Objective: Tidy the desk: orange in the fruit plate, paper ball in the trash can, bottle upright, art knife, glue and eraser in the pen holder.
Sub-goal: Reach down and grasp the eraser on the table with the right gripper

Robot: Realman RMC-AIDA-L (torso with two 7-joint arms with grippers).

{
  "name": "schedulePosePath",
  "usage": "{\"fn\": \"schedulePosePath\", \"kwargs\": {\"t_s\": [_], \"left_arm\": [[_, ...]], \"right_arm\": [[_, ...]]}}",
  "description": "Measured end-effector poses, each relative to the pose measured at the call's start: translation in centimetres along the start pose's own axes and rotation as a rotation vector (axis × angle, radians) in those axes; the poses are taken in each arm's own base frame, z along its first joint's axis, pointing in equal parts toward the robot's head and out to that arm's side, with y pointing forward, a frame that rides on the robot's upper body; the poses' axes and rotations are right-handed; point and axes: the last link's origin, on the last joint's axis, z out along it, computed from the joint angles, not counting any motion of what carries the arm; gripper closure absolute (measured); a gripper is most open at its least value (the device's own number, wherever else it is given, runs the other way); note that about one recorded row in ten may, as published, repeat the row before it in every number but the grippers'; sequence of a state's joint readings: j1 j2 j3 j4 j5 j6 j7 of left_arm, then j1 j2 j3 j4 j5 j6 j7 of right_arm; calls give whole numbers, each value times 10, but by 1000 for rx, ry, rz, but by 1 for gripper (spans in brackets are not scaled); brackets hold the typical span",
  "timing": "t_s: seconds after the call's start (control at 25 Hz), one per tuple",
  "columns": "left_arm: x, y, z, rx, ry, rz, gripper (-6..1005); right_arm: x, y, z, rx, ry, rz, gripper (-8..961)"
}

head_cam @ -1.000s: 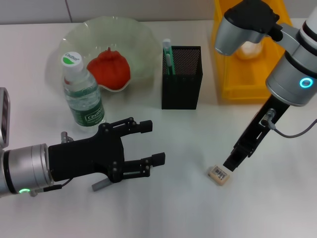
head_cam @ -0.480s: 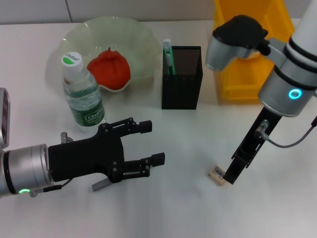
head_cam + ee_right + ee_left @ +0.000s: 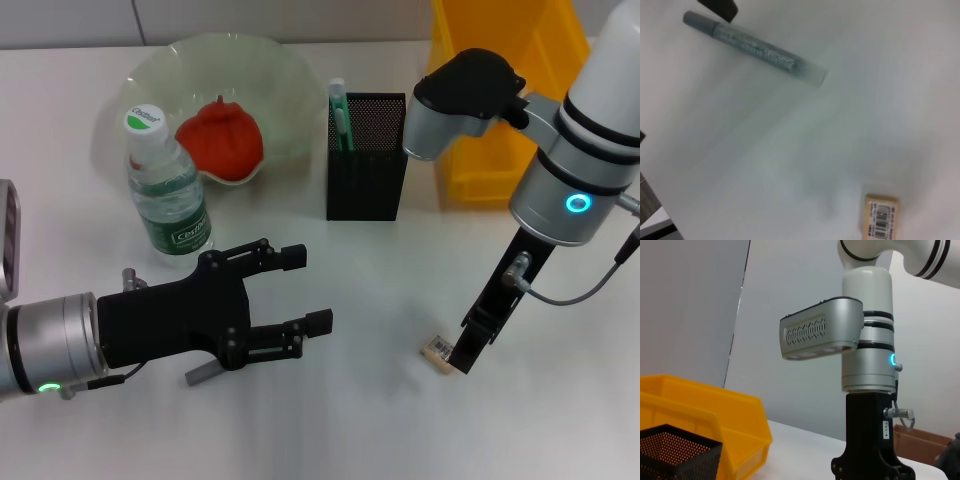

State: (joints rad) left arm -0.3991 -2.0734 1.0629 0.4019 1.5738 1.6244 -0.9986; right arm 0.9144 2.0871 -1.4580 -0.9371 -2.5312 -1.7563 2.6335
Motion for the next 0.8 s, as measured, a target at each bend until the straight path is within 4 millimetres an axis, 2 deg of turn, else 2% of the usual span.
{"fn": "schedulePosePath", "kwargs": {"t_s": [0.8], "left_arm": [[-1,0,2,-4,1,-6,208]], "right_arm": [[-7,1,15,20,-4,-15,489]]}}
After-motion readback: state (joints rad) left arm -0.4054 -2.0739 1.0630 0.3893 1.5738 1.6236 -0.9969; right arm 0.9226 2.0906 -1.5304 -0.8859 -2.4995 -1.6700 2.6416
